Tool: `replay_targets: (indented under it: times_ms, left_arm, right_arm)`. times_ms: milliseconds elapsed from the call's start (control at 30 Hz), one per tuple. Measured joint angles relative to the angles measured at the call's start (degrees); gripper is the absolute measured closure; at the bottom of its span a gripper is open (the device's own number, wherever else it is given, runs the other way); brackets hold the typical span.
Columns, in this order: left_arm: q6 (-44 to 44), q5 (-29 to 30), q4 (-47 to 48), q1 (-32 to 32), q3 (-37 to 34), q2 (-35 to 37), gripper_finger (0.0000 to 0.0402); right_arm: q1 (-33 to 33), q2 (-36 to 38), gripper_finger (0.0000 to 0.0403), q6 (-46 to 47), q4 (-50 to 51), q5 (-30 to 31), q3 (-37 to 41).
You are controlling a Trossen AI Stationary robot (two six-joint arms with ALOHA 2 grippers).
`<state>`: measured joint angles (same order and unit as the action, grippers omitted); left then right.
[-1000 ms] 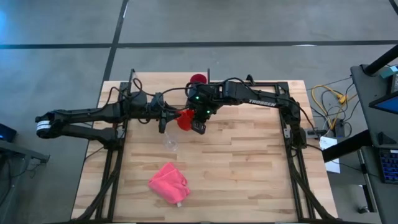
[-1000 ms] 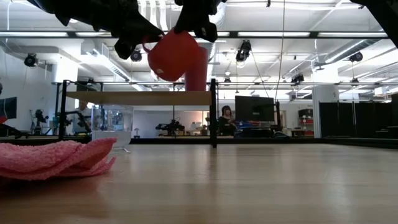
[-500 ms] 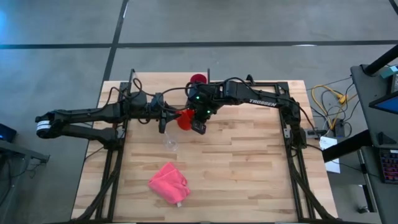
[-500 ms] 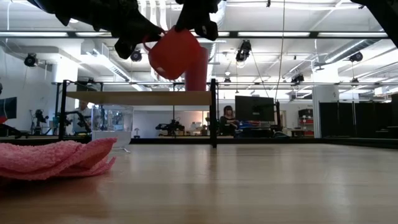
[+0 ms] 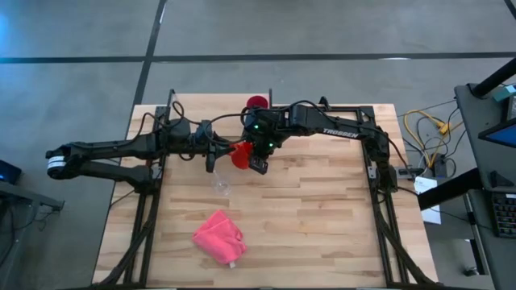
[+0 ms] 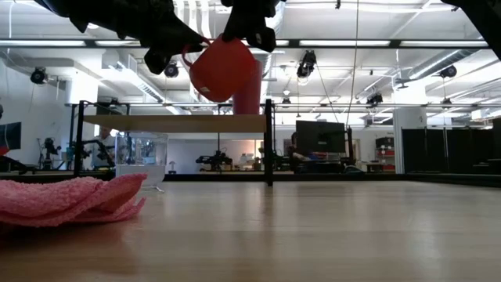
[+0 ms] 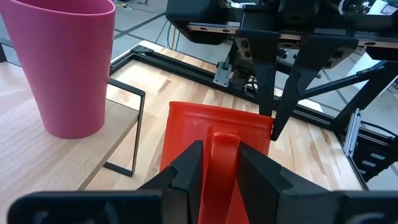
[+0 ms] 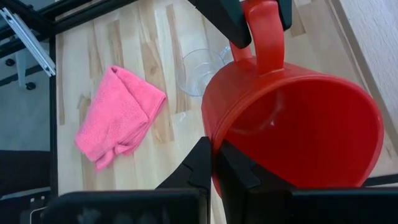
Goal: Stack small to large cups/mugs on shelf
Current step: Put the orange mug on the shelf
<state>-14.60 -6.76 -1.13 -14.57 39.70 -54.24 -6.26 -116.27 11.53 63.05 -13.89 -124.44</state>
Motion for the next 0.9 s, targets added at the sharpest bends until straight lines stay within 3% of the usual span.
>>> replay_targets:
  times_ms: [500, 733, 900]
  left_arm:
    - [0.01, 0.02, -0.08, 0.00, 0.00, 0.00, 0.0327]
    - [1.08, -0.26, 0.12, -0.01, -0.07, 0.07, 0.0372]
    - [1.00, -0.24, 0.16, 0.00, -0.07, 0.07, 0.0372]
  right_arm:
    - [0.22, -0.04, 0.0394, 0.42, 0.55, 0.02, 0.09]
    - [0.24, -0.04, 0.0394, 0.42, 0.90, -0.14, 0.14]
    - [0.24, -0.04, 0.0394, 0.42, 0.83, -0.13, 0.16]
